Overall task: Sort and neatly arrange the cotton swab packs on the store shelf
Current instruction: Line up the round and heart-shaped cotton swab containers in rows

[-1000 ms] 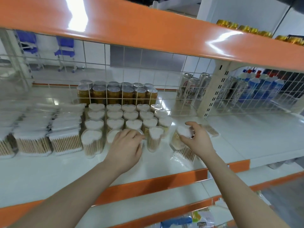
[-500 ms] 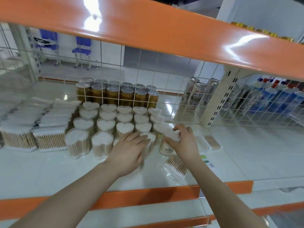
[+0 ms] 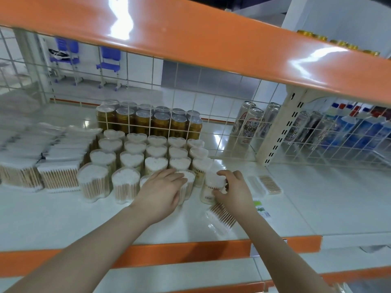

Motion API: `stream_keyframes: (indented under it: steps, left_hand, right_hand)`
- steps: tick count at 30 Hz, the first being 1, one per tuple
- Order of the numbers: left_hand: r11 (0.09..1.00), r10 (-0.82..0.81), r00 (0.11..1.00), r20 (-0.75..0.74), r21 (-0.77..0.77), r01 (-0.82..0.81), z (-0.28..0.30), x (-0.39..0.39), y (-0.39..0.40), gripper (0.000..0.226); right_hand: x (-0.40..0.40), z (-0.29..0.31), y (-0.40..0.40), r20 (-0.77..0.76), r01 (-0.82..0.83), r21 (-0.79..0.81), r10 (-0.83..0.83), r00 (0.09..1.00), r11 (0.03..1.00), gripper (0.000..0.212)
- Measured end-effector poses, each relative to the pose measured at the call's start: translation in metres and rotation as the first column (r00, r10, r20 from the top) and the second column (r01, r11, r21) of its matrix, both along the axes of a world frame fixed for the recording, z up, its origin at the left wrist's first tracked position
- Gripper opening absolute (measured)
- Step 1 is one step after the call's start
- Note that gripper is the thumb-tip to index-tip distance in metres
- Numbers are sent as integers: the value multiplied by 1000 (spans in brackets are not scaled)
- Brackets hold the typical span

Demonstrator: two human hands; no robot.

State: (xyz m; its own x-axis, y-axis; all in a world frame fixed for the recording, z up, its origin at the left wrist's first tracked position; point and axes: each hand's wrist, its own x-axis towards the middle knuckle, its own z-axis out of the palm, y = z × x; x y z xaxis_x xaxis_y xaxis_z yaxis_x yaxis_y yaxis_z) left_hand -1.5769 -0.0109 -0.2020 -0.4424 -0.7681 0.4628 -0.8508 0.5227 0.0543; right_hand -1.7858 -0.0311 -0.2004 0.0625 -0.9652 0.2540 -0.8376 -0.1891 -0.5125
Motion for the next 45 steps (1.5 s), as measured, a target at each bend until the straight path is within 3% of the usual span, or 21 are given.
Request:
stream_keyframes:
  steps: [7,10,20,23,27,30,34,36,39,45]
  left_hand:
    - [1000,4,1000,-4,-25,-4,2,-4,4,46]
    - [999,24,999,-23,-43,-25,0,-3,4,30]
    - [999,46,998,-35,-2,-46,-5,-8,2,42]
    - [997,71,997,-32,-10,-71,-5,-7,4,28]
    - [997,74,996,-59,4,-74,-6,-8,3,41]
    - [998,56,997,-61,-25,-58,-5,-9,4,30]
    - [996,85,994,-62,-29,-87,-2,-9,6,40]
    - [993,93,992,-82,-65,-99,1,-12,9,31]
    - [992,76,991,-111,-91,-87,4,-18,15,39]
    - [996,27,995,-101,-78,-35,-3,-33,24,33]
  right_hand:
    - [6,-1,6,17,-27,-15,27,999,1000,45]
    - [9,-1,6,-8,-22,-33,21,1000,999,40]
    - [17,3,6,-189,1,-59,-12,982,998,37]
    - [19,4,5,-223,-5,-83,-14,975,997,34]
    - [23,5,5,-188,-15,-79,0,982,997,32]
    - [22,3,7,-154,-26,-77,14,988,997,31]
    - [12,2,10,-107,-28,-93,18,994,995,32]
    - [3,2,13,-97,-15,-98,6,995,995,32]
    - [-11,0,16,-87,-1,-85,-6,996,996,31]
    - [-31,-8,25,-106,-30,-13,29,994,999,28]
